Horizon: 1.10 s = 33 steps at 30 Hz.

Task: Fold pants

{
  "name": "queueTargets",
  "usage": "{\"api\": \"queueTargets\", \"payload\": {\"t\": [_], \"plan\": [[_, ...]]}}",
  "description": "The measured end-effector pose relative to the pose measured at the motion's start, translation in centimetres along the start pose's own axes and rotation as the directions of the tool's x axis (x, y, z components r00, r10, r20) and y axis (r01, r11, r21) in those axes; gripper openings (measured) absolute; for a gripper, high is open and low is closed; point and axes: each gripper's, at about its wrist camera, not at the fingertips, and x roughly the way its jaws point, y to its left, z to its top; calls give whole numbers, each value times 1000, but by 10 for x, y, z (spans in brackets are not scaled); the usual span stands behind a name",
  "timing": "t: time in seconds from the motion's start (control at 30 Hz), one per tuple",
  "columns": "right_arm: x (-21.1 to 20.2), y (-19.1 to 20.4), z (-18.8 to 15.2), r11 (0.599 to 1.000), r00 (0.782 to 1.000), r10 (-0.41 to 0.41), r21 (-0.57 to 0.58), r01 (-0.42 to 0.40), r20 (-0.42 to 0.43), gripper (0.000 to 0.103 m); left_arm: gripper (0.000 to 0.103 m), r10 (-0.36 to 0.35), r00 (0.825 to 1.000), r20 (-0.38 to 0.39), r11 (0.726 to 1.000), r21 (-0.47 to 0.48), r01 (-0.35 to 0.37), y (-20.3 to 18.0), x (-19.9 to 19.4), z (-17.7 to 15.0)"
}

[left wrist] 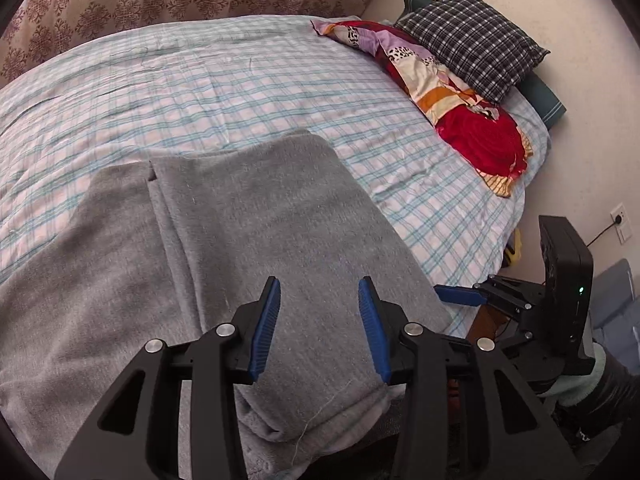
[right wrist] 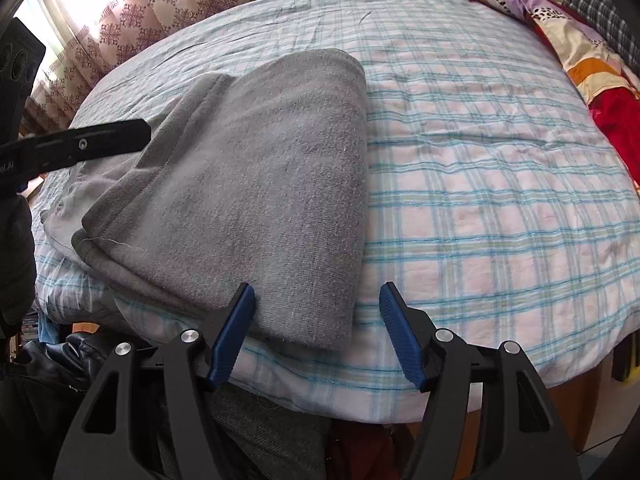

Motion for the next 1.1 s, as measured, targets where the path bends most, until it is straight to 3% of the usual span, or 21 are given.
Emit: {"api": "queueTargets", "payload": {"t": [0.17,0.43,0.57,0.83,1.1], "plan": [[-7,1,1,1000,999,1,1,-1,33,65,42,48,995,-82,999,-11,-49,10,32,-22],[-16,-8,41,999,989,-46,-4,47,141,65,44,57,996,-68,998,9,-56,9,28,-21],[-6,-8,79,1000,983,3,-22,1,183,65,49,76,996,-41,997,-10,-76,12,24,-8],[48,-6,139,985,976,169,-8,-170,135,65,50,104,992,-72,994,-30,-107,20,38,2],[80,-6,152,986,984,168,-21,-167,66,65,54,91,992,-91,995,-19,-93,24,49,-1]]}}
